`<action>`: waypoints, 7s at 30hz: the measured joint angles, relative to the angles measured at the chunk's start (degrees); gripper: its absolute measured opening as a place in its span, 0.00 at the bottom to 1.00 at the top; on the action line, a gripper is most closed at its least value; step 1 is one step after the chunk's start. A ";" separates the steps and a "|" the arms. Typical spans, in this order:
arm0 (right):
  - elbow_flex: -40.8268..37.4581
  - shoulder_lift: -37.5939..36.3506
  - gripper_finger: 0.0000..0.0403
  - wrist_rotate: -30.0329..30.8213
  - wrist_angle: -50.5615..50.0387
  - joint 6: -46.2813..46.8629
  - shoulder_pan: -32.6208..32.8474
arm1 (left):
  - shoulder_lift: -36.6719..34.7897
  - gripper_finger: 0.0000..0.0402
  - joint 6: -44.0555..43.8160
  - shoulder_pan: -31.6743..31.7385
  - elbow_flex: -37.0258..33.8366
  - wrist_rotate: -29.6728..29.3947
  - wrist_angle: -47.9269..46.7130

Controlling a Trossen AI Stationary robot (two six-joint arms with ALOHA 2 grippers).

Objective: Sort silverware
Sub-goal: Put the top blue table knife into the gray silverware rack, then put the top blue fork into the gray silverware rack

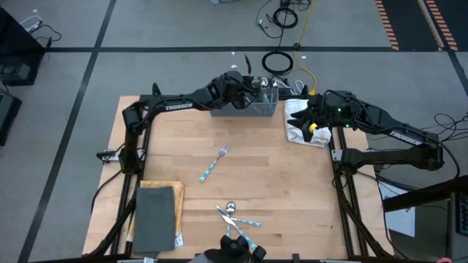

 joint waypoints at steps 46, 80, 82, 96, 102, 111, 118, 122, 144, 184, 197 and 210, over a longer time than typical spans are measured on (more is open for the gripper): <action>-0.02 0.00 0.38 -0.46 -0.80 -3.58 -0.02 | -9.34 0.26 -37.84 -4.86 0.19 -11.31 -2.94; -0.02 0.94 0.38 -0.20 4.08 0.09 0.00 | -11.84 0.26 -198.17 -18.46 -6.35 18.69 -69.05; -0.02 0.94 0.38 -0.21 3.73 -0.42 0.00 | -11.11 0.26 -199.44 -19.23 -7.70 19.21 -67.16; -0.02 0.94 0.38 -0.24 3.16 -1.91 0.00 | -9.11 0.26 -191.50 -20.35 -16.10 20.42 -53.78; -0.02 0.94 0.38 -0.35 3.08 -2.34 0.00 | -9.11 0.26 -186.02 -20.23 -16.68 22.14 -53.73; -0.02 0.94 0.38 -0.46 3.08 -2.99 0.00 | -9.11 0.26 -185.41 -20.26 -16.72 24.98 -53.55; -0.02 0.94 0.38 -0.46 3.06 -3.24 0.00 | -9.11 0.26 -183.15 -20.39 -16.72 17.38 -53.71; -0.02 0.94 0.38 -0.46 3.02 -3.40 0.00 | -9.11 0.26 -185.87 -20.35 -16.72 13.93 -53.81; -0.02 0.95 0.38 -0.42 3.03 -3.84 0.00 | -9.11 0.37 -187.45 -17.66 -17.84 28.53 -53.79; -0.02 0.96 0.38 -0.12 1.04 -4.30 -0.02 | -6.65 0.03 -194.39 -17.66 -13.42 25.06 -48.08; -0.02 0.96 0.38 -0.13 1.18 -4.23 -0.02 | -19.70 0.03 -182.53 -14.99 -13.37 -7.94 -20.54; -0.02 0.96 0.38 -0.15 1.20 -3.20 -0.02 | -15.42 0.03 -162.09 -4.14 -14.11 -24.28 4.69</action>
